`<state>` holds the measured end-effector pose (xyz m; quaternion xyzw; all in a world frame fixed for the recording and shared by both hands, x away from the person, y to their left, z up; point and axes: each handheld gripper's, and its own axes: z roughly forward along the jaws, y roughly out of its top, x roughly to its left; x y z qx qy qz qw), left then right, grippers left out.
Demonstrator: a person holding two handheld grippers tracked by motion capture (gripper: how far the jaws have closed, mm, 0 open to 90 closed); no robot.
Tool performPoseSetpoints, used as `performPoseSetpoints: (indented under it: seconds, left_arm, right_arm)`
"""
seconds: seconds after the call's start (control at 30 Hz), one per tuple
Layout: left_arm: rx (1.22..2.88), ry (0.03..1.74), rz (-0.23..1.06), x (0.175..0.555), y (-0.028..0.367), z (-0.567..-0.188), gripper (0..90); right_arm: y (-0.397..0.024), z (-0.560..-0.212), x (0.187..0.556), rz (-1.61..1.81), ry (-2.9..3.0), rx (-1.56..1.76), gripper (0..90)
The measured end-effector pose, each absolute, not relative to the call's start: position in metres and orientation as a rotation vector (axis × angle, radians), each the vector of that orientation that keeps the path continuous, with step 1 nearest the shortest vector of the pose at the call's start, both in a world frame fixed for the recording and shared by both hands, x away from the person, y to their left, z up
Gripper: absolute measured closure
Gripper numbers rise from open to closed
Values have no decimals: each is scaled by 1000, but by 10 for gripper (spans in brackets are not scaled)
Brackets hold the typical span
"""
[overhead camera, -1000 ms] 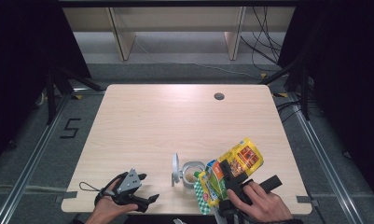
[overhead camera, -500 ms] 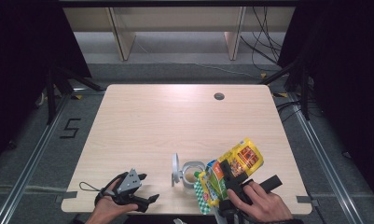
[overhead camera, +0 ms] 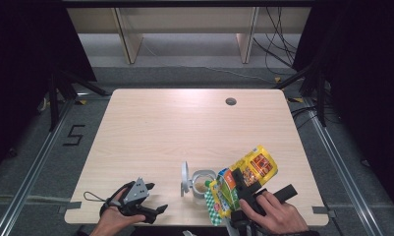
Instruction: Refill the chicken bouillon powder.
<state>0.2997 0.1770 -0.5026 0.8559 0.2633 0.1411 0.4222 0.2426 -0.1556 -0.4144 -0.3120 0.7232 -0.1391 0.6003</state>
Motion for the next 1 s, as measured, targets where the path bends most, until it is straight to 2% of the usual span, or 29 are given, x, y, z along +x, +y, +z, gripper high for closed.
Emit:
performPoseSetpoints:
  seconds: [0.2,0.33,1.0]
  left_arm:
    - [2120,697,335,298,175,-504,151]
    - [2144,658,354,300,177,-503,151]
    - [2125,670,354,299,176,-503,151]
  right_arm:
    - [-156,-414,242,-321,1677,-727,620]
    - [-156,-414,243,-325,1680,-724,620]
    - [-156,-415,243,-320,1684,-725,620]
